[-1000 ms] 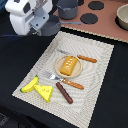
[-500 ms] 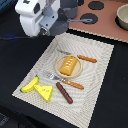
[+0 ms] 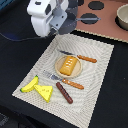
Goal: Interact with the objects in diverse but meaningful ways.
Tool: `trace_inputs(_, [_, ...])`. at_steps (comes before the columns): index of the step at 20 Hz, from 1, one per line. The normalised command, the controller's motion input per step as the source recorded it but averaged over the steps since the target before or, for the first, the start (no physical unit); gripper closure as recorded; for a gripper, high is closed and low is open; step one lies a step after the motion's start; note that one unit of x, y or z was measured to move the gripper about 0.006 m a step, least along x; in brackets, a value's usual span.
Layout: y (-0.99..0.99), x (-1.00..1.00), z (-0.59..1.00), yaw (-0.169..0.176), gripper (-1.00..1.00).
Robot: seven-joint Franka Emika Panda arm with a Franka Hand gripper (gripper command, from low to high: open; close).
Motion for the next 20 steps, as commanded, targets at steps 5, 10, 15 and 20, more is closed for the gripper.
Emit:
trace_inputs(5, [0.41,0.97,0.13,0.0,1.0])
trace_inputs(10, [0.44,0.95,0.07,0.0,1.0])
trace_inputs(15, [0.61,0.68,0.22,0.036,1.0])
trace_inputs(20, [0.77,0.37,0.52,0.106,1.0])
